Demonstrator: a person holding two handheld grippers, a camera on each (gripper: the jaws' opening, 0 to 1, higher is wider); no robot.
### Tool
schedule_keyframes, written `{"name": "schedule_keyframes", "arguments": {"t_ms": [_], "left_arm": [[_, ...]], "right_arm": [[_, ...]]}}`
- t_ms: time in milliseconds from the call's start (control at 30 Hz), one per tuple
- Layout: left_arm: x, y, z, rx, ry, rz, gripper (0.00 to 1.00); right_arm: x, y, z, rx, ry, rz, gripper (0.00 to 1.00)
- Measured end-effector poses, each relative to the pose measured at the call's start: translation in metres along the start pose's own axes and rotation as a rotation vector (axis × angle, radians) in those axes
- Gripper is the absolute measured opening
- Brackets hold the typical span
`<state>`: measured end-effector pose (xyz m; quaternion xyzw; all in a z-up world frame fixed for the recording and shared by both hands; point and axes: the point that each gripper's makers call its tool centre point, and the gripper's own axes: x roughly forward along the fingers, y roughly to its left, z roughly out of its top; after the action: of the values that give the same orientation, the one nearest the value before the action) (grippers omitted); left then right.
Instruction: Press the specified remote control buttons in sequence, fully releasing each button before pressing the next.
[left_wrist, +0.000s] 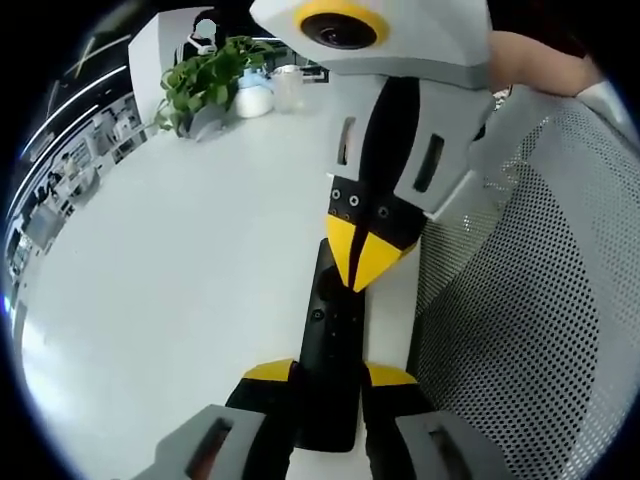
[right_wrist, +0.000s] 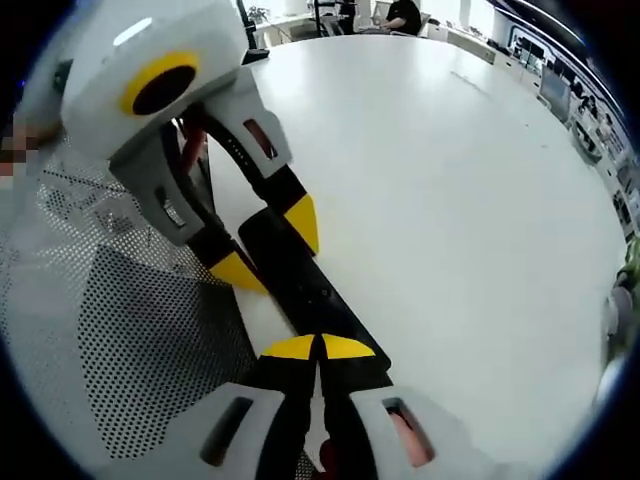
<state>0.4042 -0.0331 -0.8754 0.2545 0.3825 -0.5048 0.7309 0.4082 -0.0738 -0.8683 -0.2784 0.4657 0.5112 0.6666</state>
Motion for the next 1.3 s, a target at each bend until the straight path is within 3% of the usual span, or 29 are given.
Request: {"name": "schedule_keyframes", "arguments": {"t_ms": [700, 1300], "left_arm": [[-0.001, 0.0, 0.001, 0.012, 0.001, -0.003, 0.25], [-0.001, -0.001, 0.001, 0.012, -0.002, -0.004, 0.25]], "right_arm": [[-0.001, 0.0, -0.001, 0.076, 0.007, 0.028, 0.0], [-0.001, -0.013, 0.009, 0.097, -0.039, -0.036, 0.0]]}}
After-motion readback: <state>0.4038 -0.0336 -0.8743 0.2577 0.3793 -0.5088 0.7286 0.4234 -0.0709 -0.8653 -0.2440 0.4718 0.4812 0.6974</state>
